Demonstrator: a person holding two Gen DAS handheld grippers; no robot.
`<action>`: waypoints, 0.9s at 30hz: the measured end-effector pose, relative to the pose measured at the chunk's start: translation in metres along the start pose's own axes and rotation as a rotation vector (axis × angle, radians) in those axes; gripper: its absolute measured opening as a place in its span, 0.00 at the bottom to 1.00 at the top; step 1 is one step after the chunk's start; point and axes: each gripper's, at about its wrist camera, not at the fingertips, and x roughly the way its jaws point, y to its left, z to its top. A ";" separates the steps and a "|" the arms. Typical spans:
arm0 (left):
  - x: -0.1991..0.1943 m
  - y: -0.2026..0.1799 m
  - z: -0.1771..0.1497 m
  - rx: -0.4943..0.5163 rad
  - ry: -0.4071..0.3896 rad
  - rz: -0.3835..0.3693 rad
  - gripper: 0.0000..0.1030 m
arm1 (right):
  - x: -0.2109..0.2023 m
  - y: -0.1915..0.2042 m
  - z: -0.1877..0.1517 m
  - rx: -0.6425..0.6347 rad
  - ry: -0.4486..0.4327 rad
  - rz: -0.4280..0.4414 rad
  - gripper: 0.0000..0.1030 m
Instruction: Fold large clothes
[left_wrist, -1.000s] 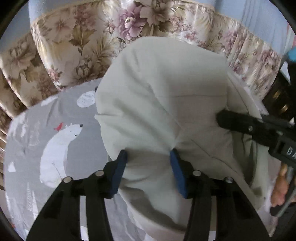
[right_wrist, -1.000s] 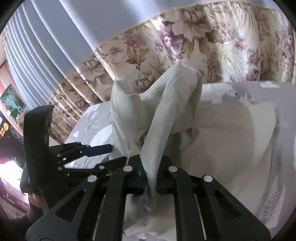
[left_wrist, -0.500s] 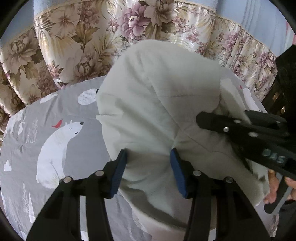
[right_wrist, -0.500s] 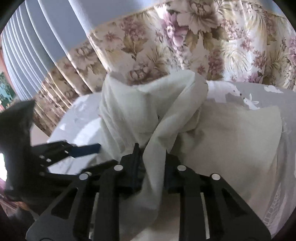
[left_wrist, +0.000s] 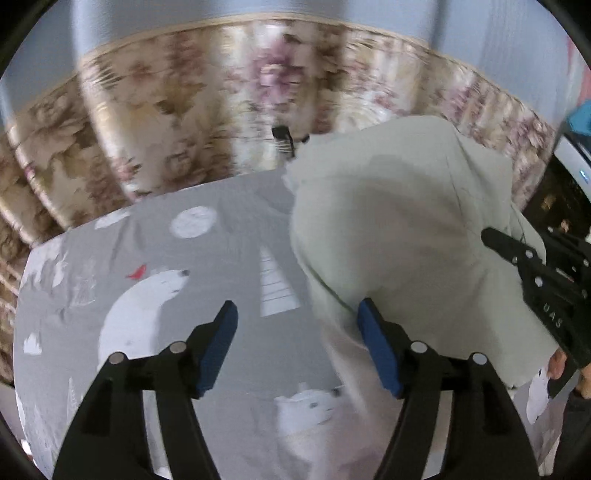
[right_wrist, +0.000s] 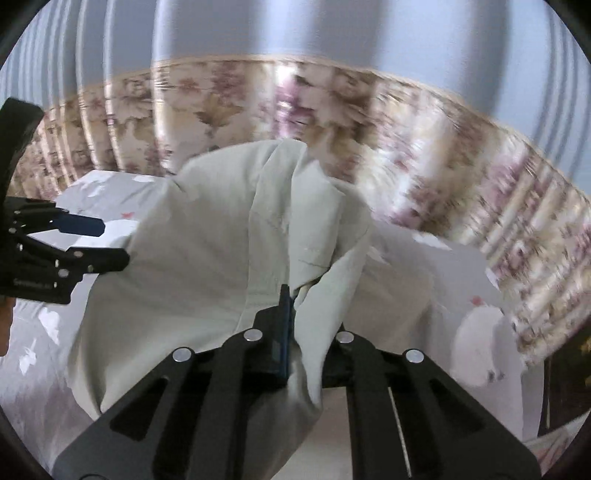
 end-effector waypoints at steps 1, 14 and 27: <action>0.000 -0.009 0.002 0.021 -0.003 0.012 0.68 | -0.001 -0.009 -0.005 0.009 0.007 -0.015 0.07; 0.062 -0.034 0.007 0.082 0.088 0.017 0.99 | 0.053 -0.080 -0.055 0.264 0.123 0.109 0.08; 0.027 -0.040 0.001 0.056 0.037 0.031 0.96 | 0.002 -0.091 -0.048 0.340 0.038 0.184 0.37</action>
